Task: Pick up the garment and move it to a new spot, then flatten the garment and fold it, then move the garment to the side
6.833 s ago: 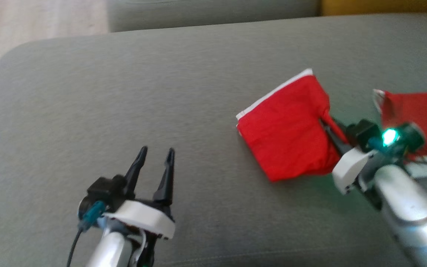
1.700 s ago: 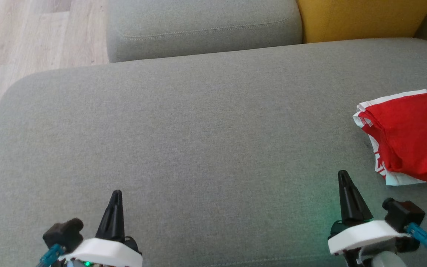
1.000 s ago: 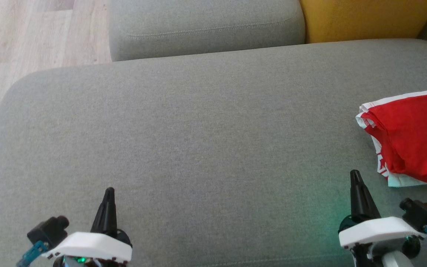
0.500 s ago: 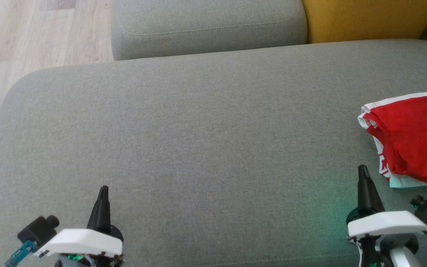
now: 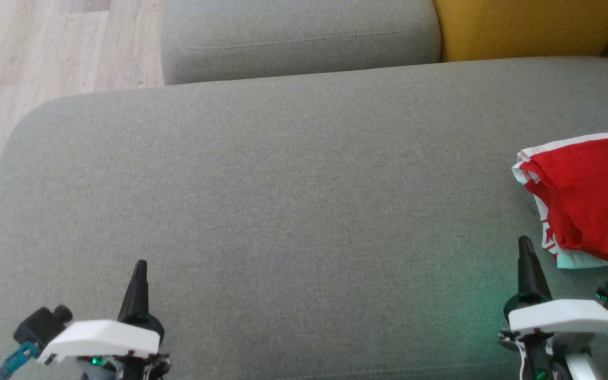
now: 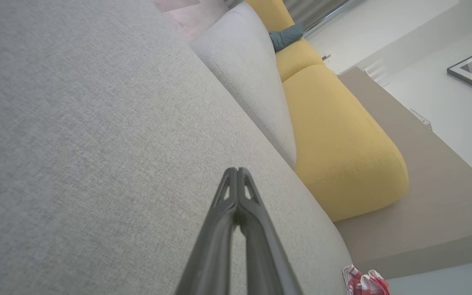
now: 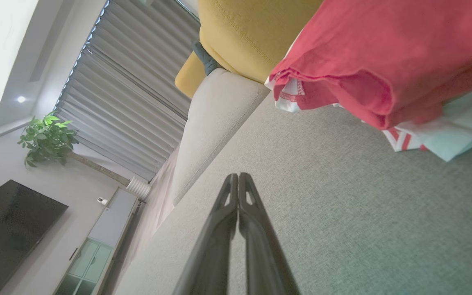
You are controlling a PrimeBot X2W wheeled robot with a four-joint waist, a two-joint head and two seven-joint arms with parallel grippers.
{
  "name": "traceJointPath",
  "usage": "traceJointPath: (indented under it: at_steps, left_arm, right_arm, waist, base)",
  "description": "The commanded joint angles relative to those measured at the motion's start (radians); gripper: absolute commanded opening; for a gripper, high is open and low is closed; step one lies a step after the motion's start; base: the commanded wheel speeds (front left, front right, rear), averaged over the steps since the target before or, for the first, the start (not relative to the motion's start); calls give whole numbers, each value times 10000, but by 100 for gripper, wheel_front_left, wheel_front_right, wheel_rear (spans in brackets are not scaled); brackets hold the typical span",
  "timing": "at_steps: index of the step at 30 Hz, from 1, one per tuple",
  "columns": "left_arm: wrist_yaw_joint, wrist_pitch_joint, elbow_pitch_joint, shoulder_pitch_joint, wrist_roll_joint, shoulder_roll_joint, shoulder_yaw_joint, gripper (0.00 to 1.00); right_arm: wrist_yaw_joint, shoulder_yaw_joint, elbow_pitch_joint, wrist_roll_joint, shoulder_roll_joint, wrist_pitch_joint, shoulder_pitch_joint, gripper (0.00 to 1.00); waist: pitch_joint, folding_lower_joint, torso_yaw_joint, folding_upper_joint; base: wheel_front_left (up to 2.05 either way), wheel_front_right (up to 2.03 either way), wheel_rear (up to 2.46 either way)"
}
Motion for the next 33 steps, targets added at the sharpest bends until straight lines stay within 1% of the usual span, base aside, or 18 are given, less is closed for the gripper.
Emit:
traceJointPath:
  at_steps: [1, 33]
  left_arm:
    - [-116, 39, -295, -629, -252, 137, 249, 0]
    - [-495, 949, -50, -1103, -3447, 153, 996, 0]
  right_arm:
    - [-3, 19, -390, 285, -194, 49, -559, 0]
    - [-5, -498, -550, 3891, -209, 967, -751, 0]
  waist:
    - [1, 0, 5, 0]
    - [29, 0, 149, 0]
  base:
    - [0, 0, 0]
    - [0, 0, 0]
